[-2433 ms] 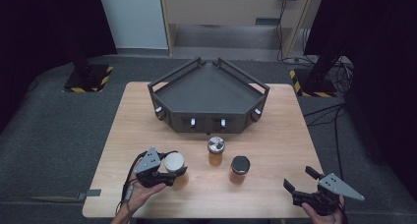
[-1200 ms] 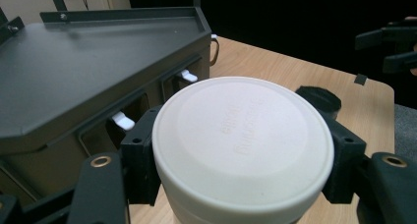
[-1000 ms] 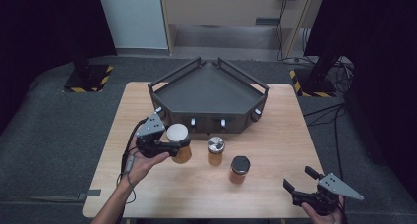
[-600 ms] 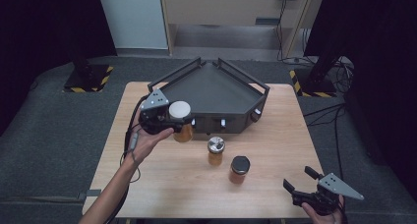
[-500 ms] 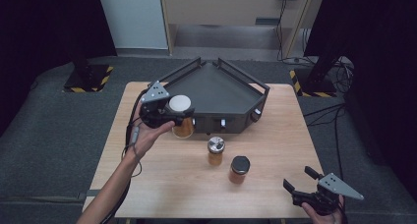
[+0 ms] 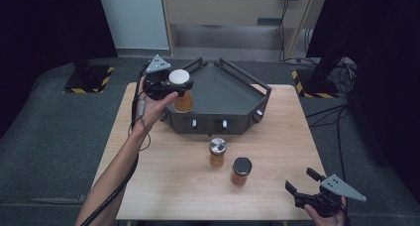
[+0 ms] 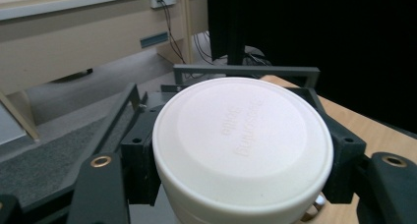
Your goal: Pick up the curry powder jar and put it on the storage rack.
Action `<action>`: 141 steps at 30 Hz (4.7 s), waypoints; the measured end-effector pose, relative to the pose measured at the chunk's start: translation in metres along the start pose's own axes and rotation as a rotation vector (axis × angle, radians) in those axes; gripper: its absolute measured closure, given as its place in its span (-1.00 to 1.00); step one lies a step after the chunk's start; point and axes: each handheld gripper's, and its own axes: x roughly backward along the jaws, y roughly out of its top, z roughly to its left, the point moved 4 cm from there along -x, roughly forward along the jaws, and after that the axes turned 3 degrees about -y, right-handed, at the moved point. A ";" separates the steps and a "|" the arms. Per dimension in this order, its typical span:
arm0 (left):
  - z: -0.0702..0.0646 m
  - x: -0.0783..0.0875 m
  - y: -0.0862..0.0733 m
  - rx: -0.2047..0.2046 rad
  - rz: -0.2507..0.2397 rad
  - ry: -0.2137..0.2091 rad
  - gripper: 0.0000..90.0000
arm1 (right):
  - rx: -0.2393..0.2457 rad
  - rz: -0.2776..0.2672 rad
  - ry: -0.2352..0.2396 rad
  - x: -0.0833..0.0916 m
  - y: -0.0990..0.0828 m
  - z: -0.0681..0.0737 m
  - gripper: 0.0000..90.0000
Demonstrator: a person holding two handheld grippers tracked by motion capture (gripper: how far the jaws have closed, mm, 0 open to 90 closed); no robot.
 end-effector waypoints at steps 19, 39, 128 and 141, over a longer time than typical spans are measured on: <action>0.026 -0.041 -0.013 0.125 0.010 0.154 -0.28 | -0.005 0.001 0.003 0.000 0.000 -0.001 -0.88; 0.035 -0.056 -0.025 0.166 0.045 0.174 -0.28 | -0.011 0.002 0.009 0.000 0.000 -0.002 -0.88; -0.033 0.121 -0.064 -0.014 -0.188 -0.166 -0.94 | 0.000 0.010 0.006 0.001 0.001 0.001 -0.88; -0.039 0.143 -0.127 -0.029 -0.172 -0.197 -0.94 | 0.004 0.014 0.008 0.000 0.002 0.002 -0.88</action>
